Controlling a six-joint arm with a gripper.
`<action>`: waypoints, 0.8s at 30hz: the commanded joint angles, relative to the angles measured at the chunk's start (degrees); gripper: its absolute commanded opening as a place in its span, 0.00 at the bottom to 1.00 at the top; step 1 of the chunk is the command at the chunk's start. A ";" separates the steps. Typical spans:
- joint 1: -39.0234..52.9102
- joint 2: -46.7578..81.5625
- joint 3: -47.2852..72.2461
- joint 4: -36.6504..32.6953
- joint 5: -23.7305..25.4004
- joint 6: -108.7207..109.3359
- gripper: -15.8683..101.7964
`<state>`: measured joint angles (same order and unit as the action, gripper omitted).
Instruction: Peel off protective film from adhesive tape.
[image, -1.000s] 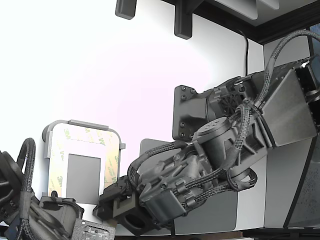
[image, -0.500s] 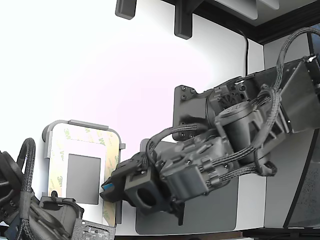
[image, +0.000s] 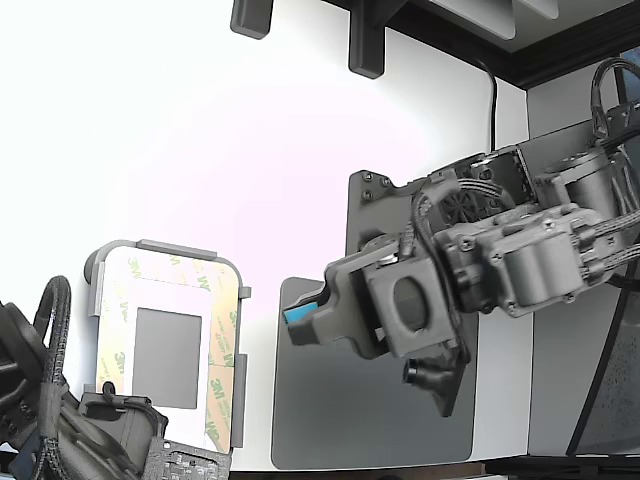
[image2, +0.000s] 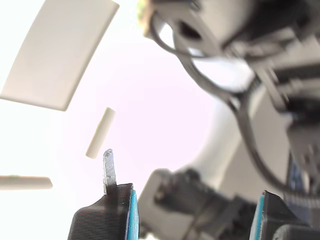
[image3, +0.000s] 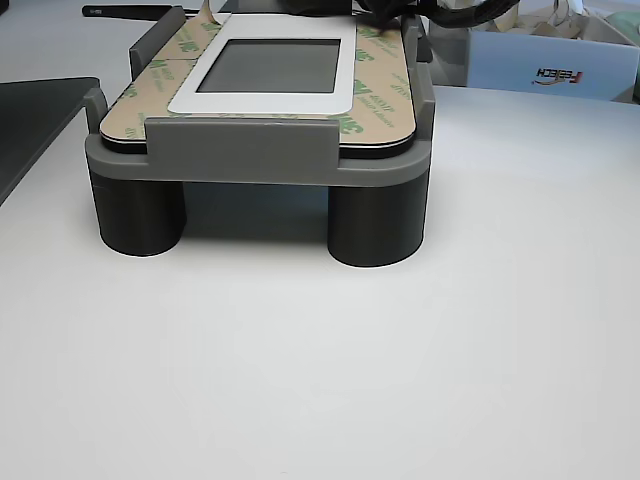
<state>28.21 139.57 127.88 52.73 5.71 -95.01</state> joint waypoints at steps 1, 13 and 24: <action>-0.88 7.82 2.99 -5.98 3.60 5.63 0.91; -4.92 29.71 13.54 -5.80 31.20 90.62 0.98; -14.50 29.71 20.30 5.80 23.20 110.65 0.98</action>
<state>20.74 168.05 148.71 60.29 35.16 10.37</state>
